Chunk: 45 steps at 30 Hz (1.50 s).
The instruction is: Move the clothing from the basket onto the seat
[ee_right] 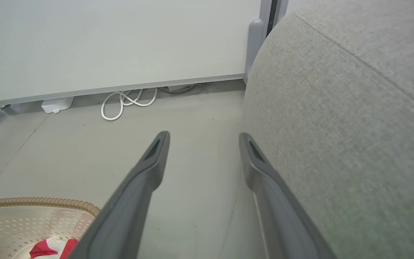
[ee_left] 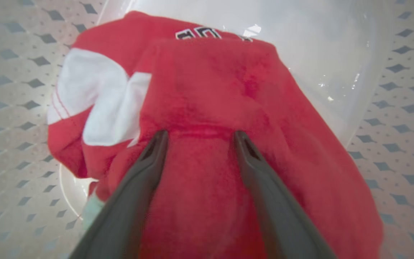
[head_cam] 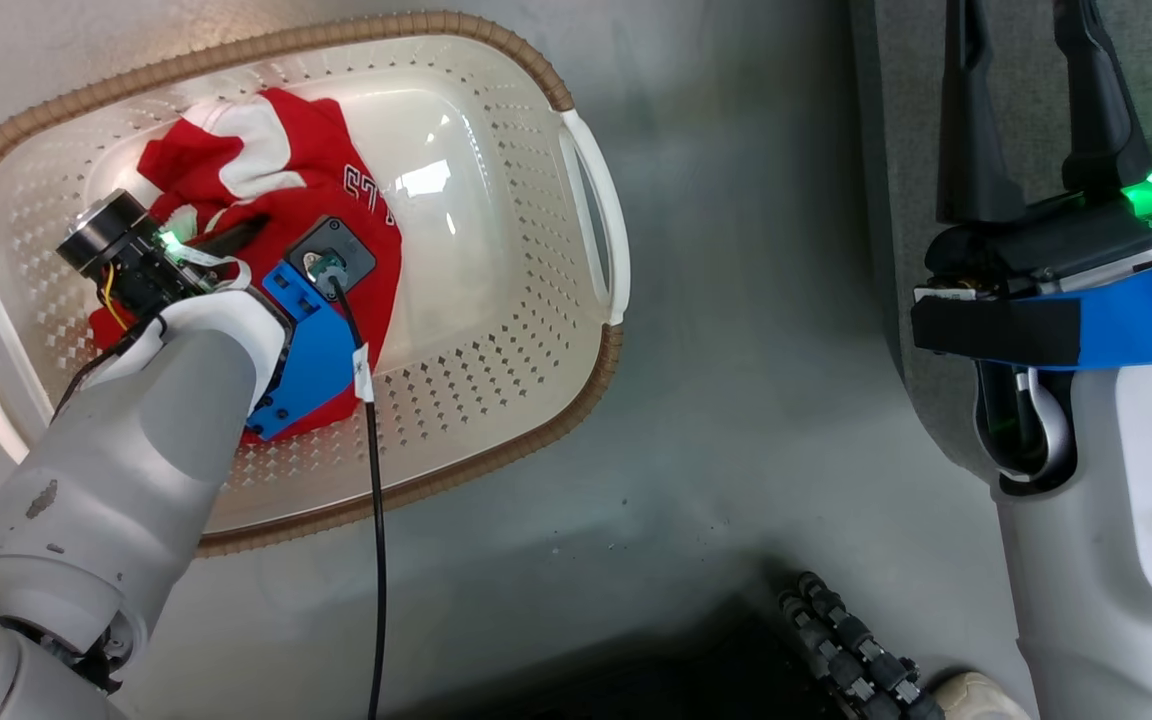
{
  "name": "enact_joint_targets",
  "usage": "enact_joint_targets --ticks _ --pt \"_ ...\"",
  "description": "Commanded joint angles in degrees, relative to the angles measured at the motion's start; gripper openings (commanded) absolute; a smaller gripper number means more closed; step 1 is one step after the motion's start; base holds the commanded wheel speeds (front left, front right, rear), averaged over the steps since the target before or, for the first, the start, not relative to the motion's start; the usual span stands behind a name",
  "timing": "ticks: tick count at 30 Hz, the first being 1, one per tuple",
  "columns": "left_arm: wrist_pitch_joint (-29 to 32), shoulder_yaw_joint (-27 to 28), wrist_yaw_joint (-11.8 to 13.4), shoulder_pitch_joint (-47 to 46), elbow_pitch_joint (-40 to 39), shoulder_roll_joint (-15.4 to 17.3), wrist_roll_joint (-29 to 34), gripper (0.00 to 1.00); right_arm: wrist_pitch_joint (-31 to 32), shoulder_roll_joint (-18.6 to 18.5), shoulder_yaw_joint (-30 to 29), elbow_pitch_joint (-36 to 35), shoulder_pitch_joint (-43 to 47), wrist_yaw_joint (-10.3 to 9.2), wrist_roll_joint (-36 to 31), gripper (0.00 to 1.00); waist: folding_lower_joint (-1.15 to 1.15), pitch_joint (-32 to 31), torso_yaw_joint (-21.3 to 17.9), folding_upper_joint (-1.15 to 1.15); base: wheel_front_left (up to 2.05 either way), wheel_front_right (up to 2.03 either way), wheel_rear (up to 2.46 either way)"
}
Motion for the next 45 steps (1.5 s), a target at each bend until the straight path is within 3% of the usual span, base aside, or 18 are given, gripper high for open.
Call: enact_joint_targets --ticks 1,13,14,15,16,17,33,45 --pt "1.6 -0.5 0.2 -1.4 0.2 0.4 0.1 1.0 0.0 0.0 -0.3 -1.0 -0.8 0.01 0.0 1.0 0.0 0.9 -0.1 0.0 0.0 0.0 0.0" --pt "9.0 -1.1 0.3 -1.0 0.5 0.1 -1.0 1.0 0.0 0.0 -1.0 -3.2 -0.3 0.01 -1.0 1.0 0.0 1.8 0.3 0.0 0.0 0.0 0.0" --pt "9.2 -1.2 0.2 -1.1 0.5 0.2 -1.1 0.89 0.0 0.0 -1.0 -3.3 -0.3 0.01 -1.1 1.0 0.0 1.8 0.2 0.0 0.0 0.0 0.0" --pt "9.3 -1.3 0.2 -1.2 0.5 0.3 -1.2 0.38 0.0 0.0 -1.0 -3.4 -0.4 0.01 -1.1 1.0 0.0 1.8 0.2 0.0 0.0 0.0 0.0" --pt "9.5 -1.4 0.2 -1.4 0.5 0.3 -1.2 0.06 0.0 0.0 -1.1 -3.5 -0.4 0.01 -1.1 1.0 0.0 1.8 0.2 0.0 0.0 0.0 0.0" --pt "9.7 -1.6 0.2 -1.4 0.5 0.3 -1.2 0.0 0.0 0.0 -1.1 -3.5 -0.4 0.01 -1.1 1.0 0.0 1.8 0.2 0.0 0.0 0.0 0.0" --pt "5.9 -3.7 -0.1 -0.9 0.4 -1.7 -2.5 0.0 0.0 0.0 -1.5 -2.1 -0.7 0.01 -1.0 1.0 0.0 -1.1 0.9 0.0 0.0 0.0 0.0" --pt "-2.4 -5.1 -0.1 1.2 -1.2 -6.5 -5.7 0.0 0.0 0.0 -2.1 -0.2 0.9 0.01 -2.0 1.0 0.0 -8.7 3.5 0.0 0.0 0.0 0.0"
